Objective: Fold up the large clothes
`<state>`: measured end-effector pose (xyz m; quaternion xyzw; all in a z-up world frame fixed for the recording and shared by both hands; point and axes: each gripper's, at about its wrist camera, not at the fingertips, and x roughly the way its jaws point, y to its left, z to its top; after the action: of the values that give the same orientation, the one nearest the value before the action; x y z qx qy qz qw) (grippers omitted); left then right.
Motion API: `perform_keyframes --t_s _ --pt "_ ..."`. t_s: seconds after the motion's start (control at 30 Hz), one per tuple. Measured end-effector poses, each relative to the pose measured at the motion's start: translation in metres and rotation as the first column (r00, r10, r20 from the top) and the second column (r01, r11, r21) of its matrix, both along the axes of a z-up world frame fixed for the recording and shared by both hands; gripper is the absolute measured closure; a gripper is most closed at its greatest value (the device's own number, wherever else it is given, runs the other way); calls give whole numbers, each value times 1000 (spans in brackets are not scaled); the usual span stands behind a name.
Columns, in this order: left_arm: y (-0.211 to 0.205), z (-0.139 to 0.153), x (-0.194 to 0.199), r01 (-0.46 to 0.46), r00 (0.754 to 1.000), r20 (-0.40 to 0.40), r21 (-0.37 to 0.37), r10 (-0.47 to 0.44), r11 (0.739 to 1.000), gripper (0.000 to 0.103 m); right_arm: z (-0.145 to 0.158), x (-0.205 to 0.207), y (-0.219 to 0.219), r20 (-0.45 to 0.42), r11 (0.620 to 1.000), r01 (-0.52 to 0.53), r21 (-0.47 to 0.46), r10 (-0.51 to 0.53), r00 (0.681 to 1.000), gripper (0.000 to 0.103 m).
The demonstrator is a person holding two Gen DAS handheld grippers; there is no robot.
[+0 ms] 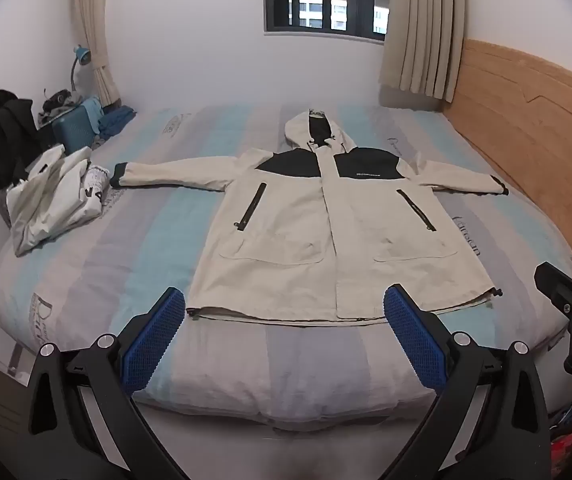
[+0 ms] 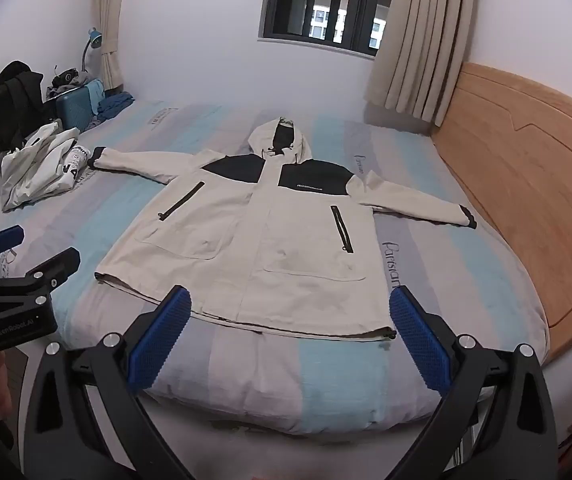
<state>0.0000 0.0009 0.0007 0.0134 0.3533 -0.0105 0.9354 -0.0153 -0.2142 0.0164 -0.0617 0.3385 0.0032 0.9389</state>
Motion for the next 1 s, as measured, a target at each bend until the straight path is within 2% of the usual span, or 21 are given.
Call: perform_keyframes --t_s 0.47,1.0 --pt "9 2 -3 -2 1000 11 -33 2 999 6 1 0 -2 10 1000 7 14 -7 1000 7" --pt "7 2 1 12 1000 19 -11 -11 1000 6 -1 0 -9 7 999 26 44 -26 1000 7"
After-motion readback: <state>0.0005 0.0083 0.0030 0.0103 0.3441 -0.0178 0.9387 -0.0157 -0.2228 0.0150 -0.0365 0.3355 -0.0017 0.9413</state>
